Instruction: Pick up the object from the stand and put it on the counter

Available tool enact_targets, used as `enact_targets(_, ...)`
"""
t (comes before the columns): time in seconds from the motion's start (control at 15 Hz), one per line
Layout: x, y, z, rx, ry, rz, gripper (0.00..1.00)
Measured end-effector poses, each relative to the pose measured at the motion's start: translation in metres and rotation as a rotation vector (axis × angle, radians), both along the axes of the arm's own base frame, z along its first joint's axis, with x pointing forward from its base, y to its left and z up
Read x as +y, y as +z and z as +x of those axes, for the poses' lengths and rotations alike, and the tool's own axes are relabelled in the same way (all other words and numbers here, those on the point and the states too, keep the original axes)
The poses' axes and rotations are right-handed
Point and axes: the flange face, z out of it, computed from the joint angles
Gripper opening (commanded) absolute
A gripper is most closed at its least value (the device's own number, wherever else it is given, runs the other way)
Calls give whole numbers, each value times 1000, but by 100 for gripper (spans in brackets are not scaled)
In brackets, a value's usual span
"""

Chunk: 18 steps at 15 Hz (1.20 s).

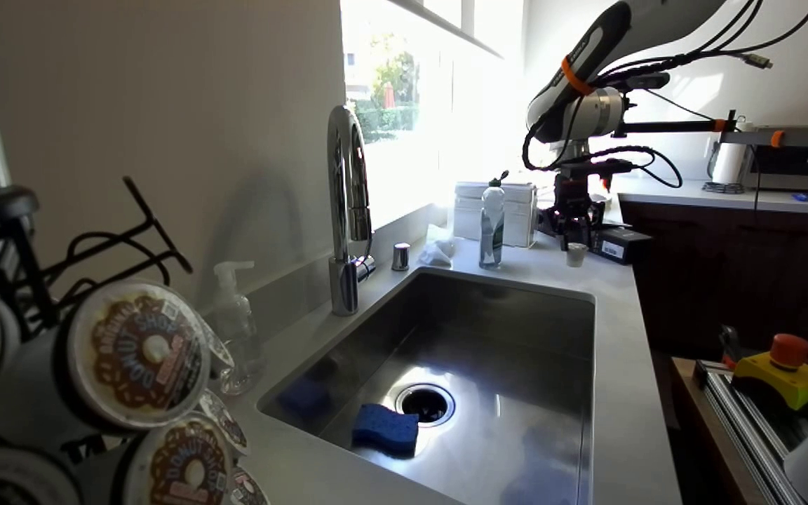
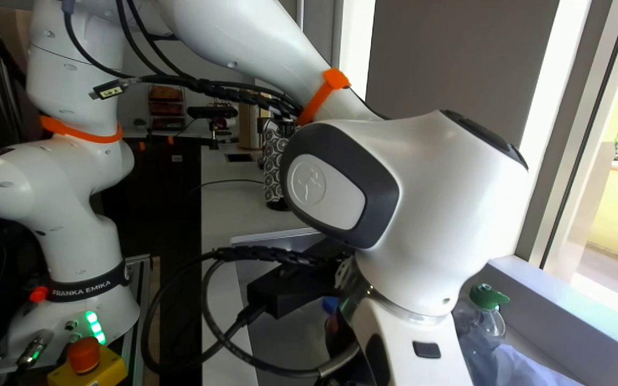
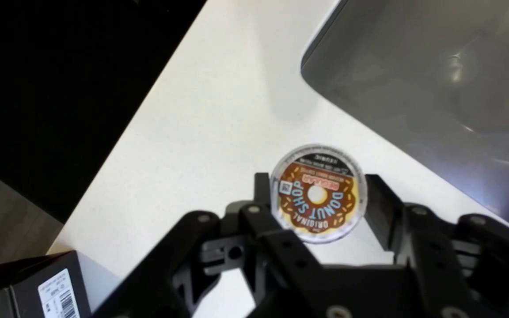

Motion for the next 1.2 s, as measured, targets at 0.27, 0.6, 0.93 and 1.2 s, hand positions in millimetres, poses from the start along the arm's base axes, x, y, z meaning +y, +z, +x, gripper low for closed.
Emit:
enact_targets(0.27,-2,-10,0,11,19,7,29)
enact_targets(0.6,-7,-25,2,17,31,-7,29)
enact_targets(0.93,-7,-39,3,25,31,-3,80)
enact_targets(1.2,-8,-40,3,17,21,1,100)
